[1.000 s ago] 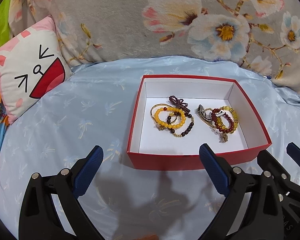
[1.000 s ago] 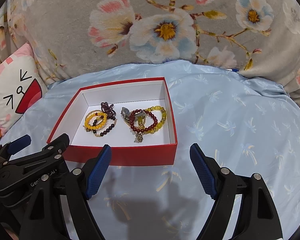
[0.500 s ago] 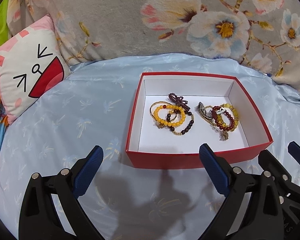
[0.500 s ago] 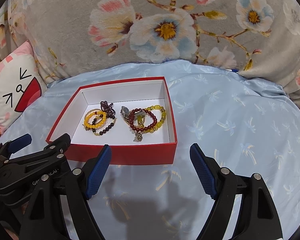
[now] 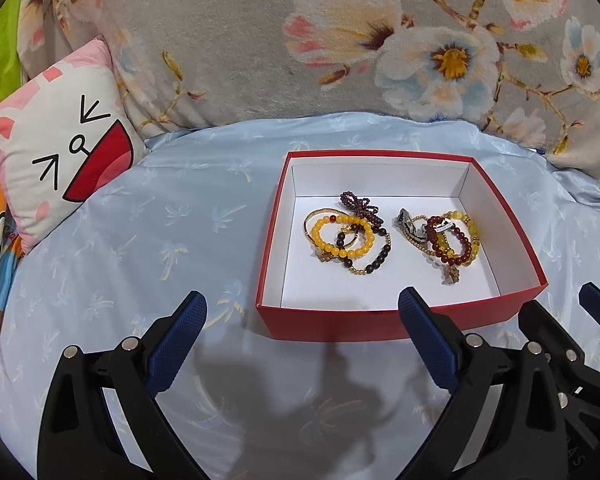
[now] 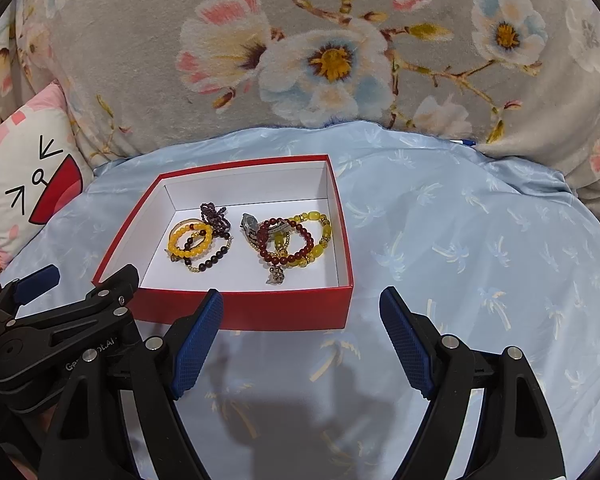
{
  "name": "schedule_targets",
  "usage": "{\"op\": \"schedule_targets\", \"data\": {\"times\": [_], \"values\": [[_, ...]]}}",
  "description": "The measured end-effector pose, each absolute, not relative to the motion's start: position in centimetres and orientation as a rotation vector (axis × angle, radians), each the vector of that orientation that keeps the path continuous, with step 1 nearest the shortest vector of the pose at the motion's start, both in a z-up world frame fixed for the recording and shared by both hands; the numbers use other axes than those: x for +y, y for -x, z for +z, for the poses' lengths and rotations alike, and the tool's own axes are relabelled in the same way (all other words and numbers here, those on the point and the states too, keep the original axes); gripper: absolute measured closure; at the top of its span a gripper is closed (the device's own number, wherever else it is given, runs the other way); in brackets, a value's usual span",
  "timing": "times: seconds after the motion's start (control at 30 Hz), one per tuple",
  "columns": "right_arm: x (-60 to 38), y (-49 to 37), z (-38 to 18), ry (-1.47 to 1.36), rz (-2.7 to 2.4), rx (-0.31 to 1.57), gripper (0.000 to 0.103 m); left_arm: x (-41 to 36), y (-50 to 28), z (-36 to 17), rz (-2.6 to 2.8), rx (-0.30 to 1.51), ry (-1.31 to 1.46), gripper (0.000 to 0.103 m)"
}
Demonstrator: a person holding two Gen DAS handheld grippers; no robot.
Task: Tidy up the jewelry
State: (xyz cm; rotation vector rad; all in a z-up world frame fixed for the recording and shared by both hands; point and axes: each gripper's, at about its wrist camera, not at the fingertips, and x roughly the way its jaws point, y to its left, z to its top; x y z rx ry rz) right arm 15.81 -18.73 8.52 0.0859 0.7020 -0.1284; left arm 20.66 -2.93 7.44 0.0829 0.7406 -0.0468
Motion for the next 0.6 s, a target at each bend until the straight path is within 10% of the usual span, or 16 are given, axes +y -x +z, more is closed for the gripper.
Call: {"op": "schedule_targets", "data": {"times": [0.6], "values": [[-18.86,-15.88,8.55,-0.083,-0.13,0.702,0.025,-2.93,-20.46,7.28,-0.039,0.757,-0.068,0.011]]}}
